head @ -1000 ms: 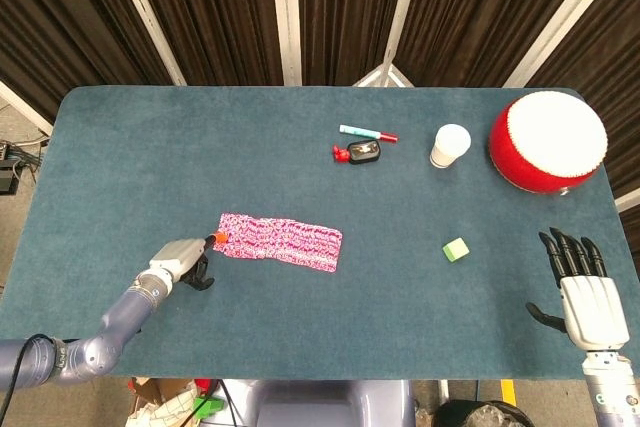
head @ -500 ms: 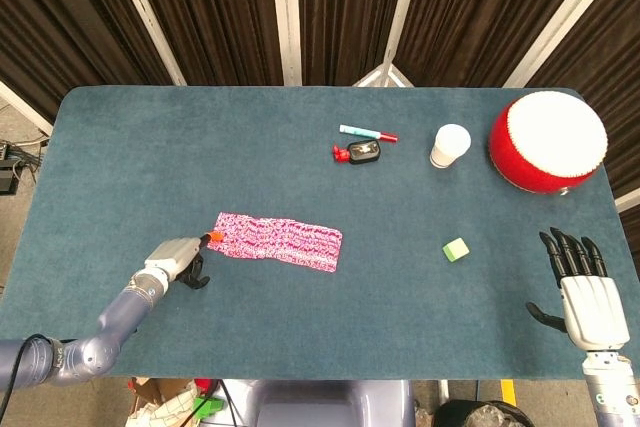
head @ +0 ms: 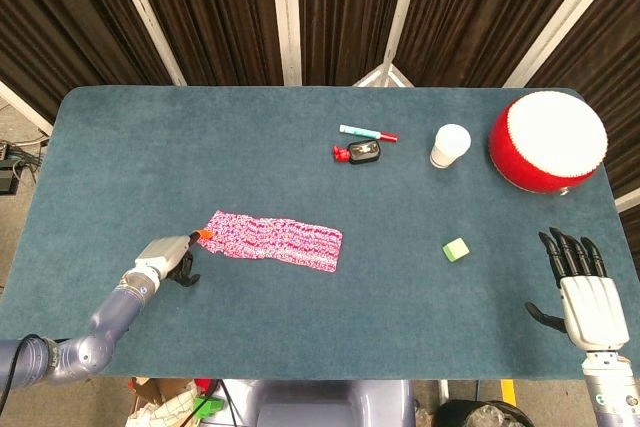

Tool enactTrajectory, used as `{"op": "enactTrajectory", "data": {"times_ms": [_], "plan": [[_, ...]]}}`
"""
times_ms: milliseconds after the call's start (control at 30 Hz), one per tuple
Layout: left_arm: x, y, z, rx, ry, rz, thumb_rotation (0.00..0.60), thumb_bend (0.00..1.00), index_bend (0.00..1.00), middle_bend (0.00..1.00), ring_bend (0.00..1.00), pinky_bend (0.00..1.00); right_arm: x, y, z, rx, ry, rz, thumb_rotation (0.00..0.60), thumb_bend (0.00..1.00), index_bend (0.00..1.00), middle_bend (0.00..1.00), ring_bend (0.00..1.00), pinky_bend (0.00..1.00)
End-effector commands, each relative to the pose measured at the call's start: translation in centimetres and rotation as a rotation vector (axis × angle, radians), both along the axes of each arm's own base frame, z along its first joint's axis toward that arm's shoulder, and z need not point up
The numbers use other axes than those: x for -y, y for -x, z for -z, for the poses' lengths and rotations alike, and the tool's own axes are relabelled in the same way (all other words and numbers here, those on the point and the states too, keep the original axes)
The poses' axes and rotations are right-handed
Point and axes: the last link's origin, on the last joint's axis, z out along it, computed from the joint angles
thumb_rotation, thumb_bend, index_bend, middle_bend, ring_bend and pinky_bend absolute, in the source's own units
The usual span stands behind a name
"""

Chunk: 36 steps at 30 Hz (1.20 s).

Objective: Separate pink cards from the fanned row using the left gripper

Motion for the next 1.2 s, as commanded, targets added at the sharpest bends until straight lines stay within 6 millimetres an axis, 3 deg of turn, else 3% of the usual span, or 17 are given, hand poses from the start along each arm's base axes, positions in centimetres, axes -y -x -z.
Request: {"op": "enactTrajectory", "data": {"times_ms": [33, 1200], "plan": [[0.0, 0.0, -0.1, 0.001, -0.001, 0.001, 0.6, 0.49, 0.13, 0.71, 0.59, 0.68, 0.0, 0.0, 0.0, 0.001, 0.001, 0.0, 0.6, 0.13, 0.03, 0.07, 0.1, 0.07], [0.7, 4.3, -2.5, -0.114, -0.057, -0.092, 0.6, 0.49, 0.13, 0.72, 0.59, 0.68, 0.0, -0.2, 0.1, 0.005, 0.004, -0.019, 0.6, 0.13, 0.03, 0.07, 0.1, 0.07]]}}
